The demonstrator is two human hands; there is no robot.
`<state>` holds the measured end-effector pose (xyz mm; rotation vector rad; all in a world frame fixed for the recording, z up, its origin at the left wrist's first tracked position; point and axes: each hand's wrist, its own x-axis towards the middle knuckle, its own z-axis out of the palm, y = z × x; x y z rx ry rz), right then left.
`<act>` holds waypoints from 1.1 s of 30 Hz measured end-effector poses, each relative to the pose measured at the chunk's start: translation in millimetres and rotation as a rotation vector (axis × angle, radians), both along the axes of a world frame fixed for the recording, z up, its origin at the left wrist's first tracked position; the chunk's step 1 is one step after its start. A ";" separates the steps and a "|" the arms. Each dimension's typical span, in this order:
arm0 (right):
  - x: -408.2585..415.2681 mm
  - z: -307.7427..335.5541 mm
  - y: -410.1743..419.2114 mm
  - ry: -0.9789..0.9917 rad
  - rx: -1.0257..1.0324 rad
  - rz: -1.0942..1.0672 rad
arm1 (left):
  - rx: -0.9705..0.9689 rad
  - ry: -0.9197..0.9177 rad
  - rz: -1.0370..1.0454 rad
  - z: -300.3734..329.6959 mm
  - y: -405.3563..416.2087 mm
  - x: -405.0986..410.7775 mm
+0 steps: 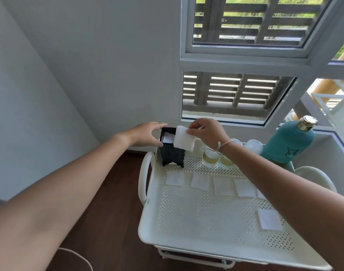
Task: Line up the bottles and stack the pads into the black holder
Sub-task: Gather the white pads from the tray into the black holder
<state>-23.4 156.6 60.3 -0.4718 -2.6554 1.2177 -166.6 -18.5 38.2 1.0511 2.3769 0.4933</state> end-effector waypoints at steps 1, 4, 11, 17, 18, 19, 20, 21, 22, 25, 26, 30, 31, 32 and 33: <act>-8.5 -0.6 -2.3 -0.003 0.004 0.000 | -0.018 0.020 -0.003 -2.2 -1.5 1.0; -30.0 -5.4 -8.6 -0.029 0.054 0.001 | -0.012 0.047 -0.001 -4.6 -1.5 1.9; -54.4 -26.3 -21.9 -0.115 0.298 -0.040 | 0.022 0.017 -0.003 -4.5 -3.2 0.0; -52.9 -36.6 -31.3 -0.111 0.524 -0.002 | 0.026 -0.005 -0.008 -2.8 -2.9 1.0; -51.1 -38.0 -30.3 -0.116 0.540 -0.002 | 0.022 -0.010 -0.008 -2.8 -3.1 1.3; -49.0 -38.8 -28.9 -0.120 0.539 -0.002 | 0.019 -0.015 -0.005 -2.7 -3.5 1.4; -46.6 -39.2 -27.3 -0.118 0.529 -0.001 | 0.016 -0.020 -0.001 -2.6 -3.7 1.8; -44.0 -39.2 -25.8 -0.107 0.514 0.002 | 0.014 -0.024 0.002 -2.2 -4.1 2.5; -41.6 -38.3 -24.4 -0.085 0.494 0.006 | 0.014 -0.024 0.003 -1.5 -4.6 3.3; -30.6 -31.0 -19.7 0.021 0.406 -0.010 | 0.047 0.016 0.017 1.4 -6.0 9.9; -25.1 -28.4 -17.7 0.070 0.366 -0.032 | 0.083 0.043 0.032 2.2 -6.7 13.0; 10.2 -30.6 -4.7 0.179 0.237 -0.100 | 0.311 0.200 0.068 4.9 -9.7 37.8; 21.5 -36.0 -1.1 0.167 0.223 -0.100 | 0.342 0.209 0.056 5.0 -8.8 47.6; 32.3 -43.5 1.6 0.139 0.211 -0.099 | 0.354 0.190 0.038 3.8 -7.1 57.3; 42.9 -52.9 3.4 0.102 0.198 -0.102 | 0.333 0.161 0.012 1.2 -4.3 67.3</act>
